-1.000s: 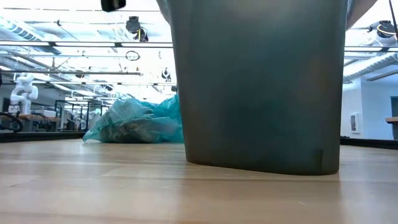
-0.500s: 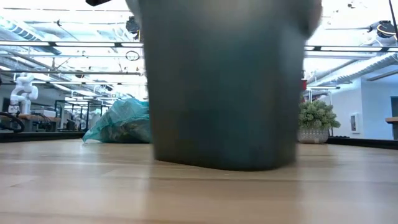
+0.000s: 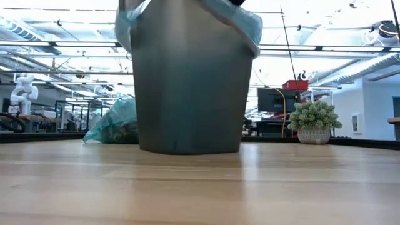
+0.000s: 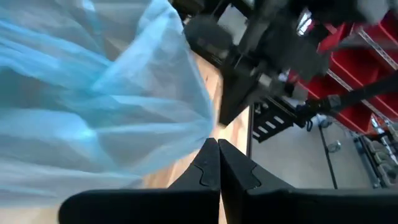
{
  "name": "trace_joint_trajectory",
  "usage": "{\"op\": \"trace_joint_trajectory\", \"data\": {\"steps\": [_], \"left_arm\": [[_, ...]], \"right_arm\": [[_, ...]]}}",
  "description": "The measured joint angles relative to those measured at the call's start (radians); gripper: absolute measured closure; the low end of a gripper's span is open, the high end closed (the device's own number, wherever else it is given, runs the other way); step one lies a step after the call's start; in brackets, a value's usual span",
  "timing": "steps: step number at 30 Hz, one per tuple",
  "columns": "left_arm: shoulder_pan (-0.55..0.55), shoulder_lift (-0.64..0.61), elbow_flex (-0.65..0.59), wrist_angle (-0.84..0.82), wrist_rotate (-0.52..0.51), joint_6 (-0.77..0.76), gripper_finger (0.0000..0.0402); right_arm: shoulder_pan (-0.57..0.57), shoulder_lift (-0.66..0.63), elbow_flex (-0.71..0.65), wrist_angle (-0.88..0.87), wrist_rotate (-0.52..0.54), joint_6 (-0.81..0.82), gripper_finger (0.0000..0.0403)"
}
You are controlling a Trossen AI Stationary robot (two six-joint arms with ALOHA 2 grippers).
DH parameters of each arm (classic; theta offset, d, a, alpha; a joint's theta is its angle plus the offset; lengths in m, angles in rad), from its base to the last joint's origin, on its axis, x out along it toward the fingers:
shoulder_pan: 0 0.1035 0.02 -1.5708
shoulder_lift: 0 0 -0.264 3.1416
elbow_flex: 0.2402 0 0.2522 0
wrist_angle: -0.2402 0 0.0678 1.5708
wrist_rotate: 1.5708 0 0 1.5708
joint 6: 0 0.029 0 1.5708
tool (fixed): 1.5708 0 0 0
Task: Place trash/remove bag and relplace
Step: Insert the new trash bag into the trash bin
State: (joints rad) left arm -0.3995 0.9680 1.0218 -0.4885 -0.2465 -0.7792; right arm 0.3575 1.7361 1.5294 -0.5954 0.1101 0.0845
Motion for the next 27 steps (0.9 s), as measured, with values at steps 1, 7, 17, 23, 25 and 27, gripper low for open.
{"op": "trace_joint_trajectory", "data": {"steps": [1,7,17,23,25,27], "left_arm": [[-0.011,0.000,0.000,-0.001,-0.006,0.000,0.0402],[-0.050,-0.014,0.000,0.004,-0.127,0.028,0.0402],[0.048,-0.058,0.000,0.167,-0.222,0.267,0.0402],[0.201,-0.081,-0.049,0.262,-0.061,0.365,0.0402],[0.271,-0.080,-0.105,0.354,0.026,0.380,0.0402],[0.350,-0.079,-0.174,0.435,0.115,0.393,0.0402]], "right_arm": [[0.002,-0.017,-0.001,-0.006,-0.006,-0.010,0.0402],[-0.003,-0.189,0.001,-0.090,-0.060,0.023,0.0403],[-0.002,-0.481,-0.042,-0.042,-0.100,0.006,0.0403],[-0.092,-0.651,-0.309,0.162,-0.240,-0.015,0.0403],[-0.135,-0.721,-0.426,0.221,-0.249,-0.011,0.0403],[-0.192,-0.800,-0.534,0.292,-0.255,-0.008,0.0403]]}}
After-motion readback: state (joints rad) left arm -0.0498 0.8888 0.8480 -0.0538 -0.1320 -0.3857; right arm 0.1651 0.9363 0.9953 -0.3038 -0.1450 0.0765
